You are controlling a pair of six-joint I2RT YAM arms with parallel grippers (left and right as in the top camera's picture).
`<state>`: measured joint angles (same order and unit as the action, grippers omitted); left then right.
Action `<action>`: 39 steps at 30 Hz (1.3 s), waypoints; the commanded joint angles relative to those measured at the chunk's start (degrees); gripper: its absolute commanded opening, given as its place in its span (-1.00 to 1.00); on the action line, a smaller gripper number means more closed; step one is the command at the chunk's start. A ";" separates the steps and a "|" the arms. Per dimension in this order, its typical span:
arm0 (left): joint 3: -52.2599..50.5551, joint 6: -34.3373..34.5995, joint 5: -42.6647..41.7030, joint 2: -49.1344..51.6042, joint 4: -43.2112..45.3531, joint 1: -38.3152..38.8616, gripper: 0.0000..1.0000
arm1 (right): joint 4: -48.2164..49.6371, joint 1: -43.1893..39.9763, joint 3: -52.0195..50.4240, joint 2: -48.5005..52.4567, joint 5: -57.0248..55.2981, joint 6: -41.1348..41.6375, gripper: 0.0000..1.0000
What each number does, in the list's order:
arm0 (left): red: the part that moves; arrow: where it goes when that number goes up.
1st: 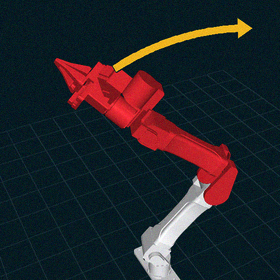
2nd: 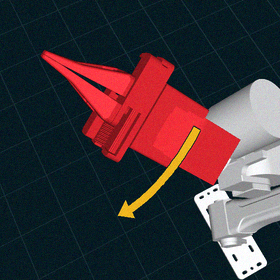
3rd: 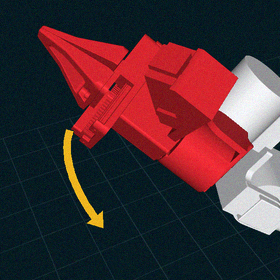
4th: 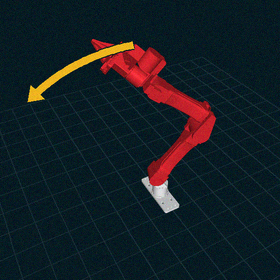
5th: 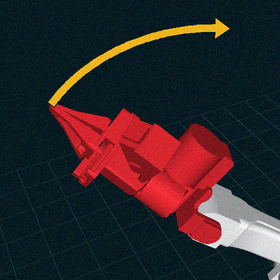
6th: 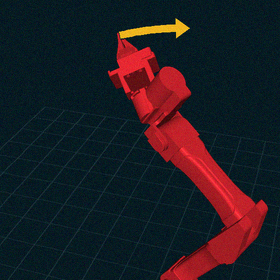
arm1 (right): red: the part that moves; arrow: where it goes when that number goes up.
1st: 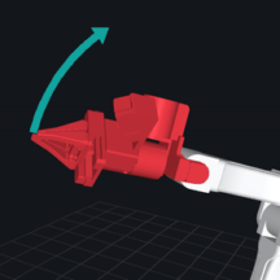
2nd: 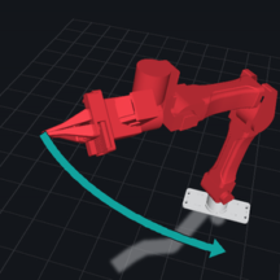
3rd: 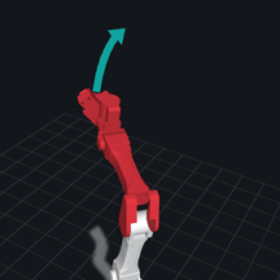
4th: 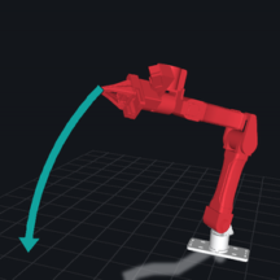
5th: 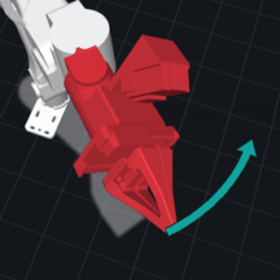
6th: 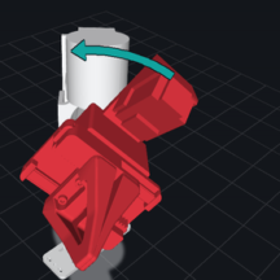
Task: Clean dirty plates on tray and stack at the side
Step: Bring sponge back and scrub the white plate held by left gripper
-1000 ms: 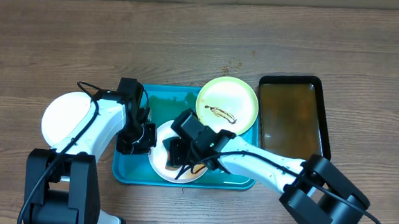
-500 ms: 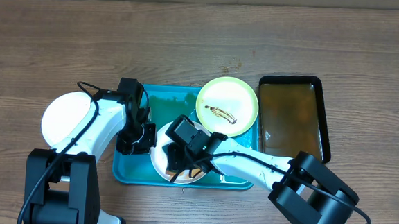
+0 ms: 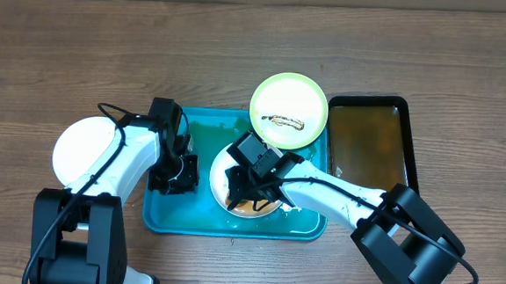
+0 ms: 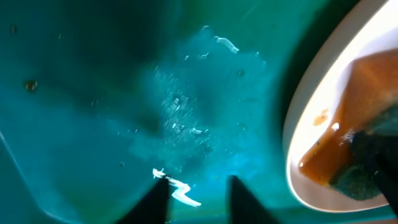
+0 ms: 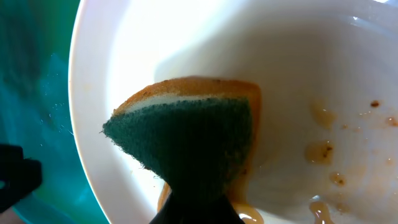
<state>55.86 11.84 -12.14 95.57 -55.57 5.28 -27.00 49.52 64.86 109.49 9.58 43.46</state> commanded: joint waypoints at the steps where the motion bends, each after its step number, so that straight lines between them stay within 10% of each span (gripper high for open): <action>1: -0.26 0.20 -4.79 -0.76 1.77 0.11 -0.07 | -1.55 1.25 -1.36 1.46 -1.57 -0.15 -0.92; 15: -0.33 0.22 -6.97 -0.72 10.03 2.95 -0.03 | -1.53 3.52 -1.36 1.46 -1.55 0.09 -0.92; 39: -0.33 0.22 -4.00 8.28 15.45 4.17 -0.54 | -2.08 3.52 -1.36 1.46 -1.57 0.07 -0.92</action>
<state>55.90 12.12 -17.06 101.14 -40.51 9.04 -27.38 51.90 64.90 109.34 7.94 43.48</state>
